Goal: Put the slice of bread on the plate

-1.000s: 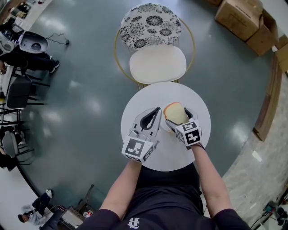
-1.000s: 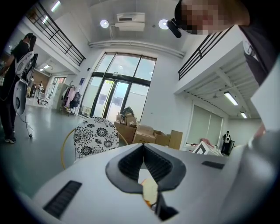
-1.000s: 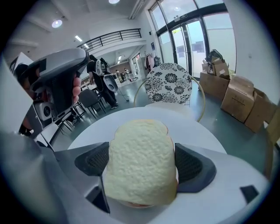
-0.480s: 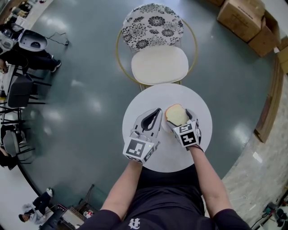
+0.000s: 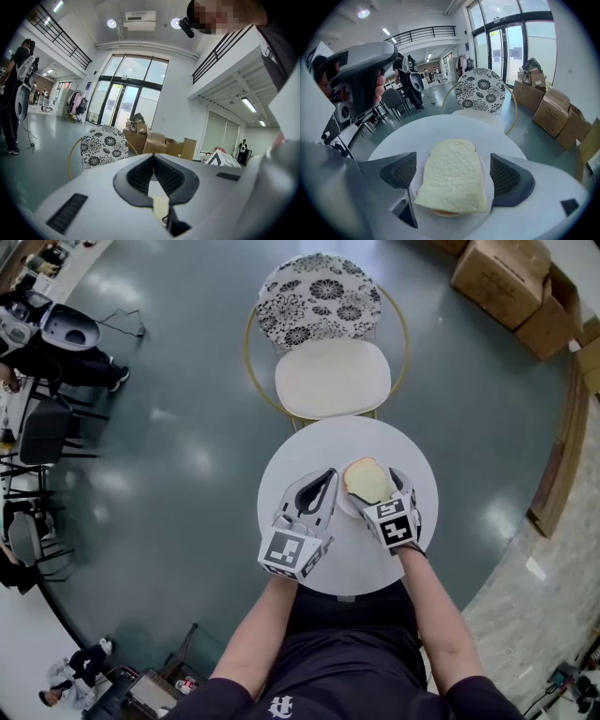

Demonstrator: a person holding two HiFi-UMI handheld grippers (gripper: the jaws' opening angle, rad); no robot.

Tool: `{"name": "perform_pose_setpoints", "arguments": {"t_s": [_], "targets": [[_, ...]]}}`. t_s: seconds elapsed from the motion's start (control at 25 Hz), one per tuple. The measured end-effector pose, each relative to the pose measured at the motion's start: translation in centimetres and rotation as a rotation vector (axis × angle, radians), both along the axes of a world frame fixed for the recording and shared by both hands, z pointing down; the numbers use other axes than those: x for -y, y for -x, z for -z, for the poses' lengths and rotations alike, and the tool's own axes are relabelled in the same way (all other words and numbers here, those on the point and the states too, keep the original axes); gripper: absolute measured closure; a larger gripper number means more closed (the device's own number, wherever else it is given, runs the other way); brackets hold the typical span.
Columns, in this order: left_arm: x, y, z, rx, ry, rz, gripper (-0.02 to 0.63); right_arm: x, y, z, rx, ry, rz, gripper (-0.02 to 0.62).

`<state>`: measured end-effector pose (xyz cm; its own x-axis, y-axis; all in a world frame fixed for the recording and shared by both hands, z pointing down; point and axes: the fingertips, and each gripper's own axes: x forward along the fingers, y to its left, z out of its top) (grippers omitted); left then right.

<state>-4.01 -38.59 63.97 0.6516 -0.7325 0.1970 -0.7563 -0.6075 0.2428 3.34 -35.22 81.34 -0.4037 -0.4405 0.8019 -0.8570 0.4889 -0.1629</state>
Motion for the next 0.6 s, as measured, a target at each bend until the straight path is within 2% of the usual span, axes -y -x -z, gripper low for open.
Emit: {"name": "perform_pose_setpoints", "arguments": {"t_s": [0.2, 0.4, 0.48, 0.6], "targets": [[-0.7, -0.3, 2.0, 0.016, 0.004, -0.008, 0.597, 0.5, 0.3, 5.1, 0.083, -0.055, -0.015, 0.123], [-1.4, -0.1, 5.9, 0.047, 0.018, 0.033, 0.597, -0.5, 0.8, 12.2, 0.209, -0.1, 0.001, 0.127], [-2.0, -0.4, 8.3, 0.039, 0.006, 0.027, 0.597, -0.8, 0.9, 15.9, 0.255, -0.149, 0.009, 0.202], [-3.1, -0.9, 11.8, 0.02, -0.02, 0.015, 0.597, -1.3, 1.0, 21.4, 0.307, -0.223, 0.02, 0.265]]}}
